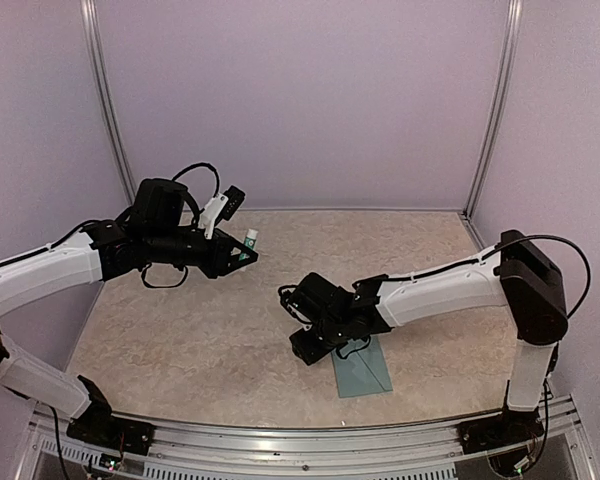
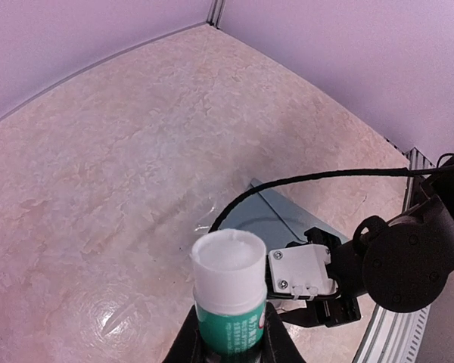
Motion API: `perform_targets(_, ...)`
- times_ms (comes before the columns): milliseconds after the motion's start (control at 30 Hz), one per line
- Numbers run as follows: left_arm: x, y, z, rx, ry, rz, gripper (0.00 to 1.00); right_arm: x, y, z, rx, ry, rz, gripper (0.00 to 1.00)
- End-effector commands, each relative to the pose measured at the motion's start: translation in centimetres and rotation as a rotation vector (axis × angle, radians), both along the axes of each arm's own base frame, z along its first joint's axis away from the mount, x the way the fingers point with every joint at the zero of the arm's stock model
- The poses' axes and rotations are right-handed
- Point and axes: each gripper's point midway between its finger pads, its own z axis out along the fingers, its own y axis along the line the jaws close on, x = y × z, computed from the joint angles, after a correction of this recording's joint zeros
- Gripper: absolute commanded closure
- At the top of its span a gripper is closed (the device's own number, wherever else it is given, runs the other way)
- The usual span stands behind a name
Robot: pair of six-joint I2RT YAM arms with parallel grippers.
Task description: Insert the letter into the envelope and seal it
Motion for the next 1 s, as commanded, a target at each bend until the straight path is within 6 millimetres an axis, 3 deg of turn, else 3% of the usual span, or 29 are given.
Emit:
perform_targets(0, 0.3, 0.2, -0.5, 0.014, -0.003, 0.002, 0.92, -0.4, 0.3, -0.5, -0.042, -0.004, 0.012, 0.53)
perform_targets(367, 0.4, 0.2, -0.7, 0.022, 0.0, 0.008, 0.91, -0.6, 0.3, -1.7, -0.076, 0.017, 0.019, 0.68)
perform_targets(667, 0.3, 0.1, -1.0, 0.028, 0.004, -0.003, 0.92, -0.5, 0.2, -1.3, -0.069, 0.009, 0.007, 0.83)
perform_targets(800, -0.1, -0.1, -1.0, 0.026, -0.003, -0.024, 0.92, -0.2, 0.0, 1.9, 0.009, -0.026, -0.005, 0.86)
perform_targets(967, -2.4, -1.7, -0.6, 0.023, -0.04, -0.106, 0.92, -0.2, -0.9, 8.1, 0.227, -0.017, 0.022, 0.87)
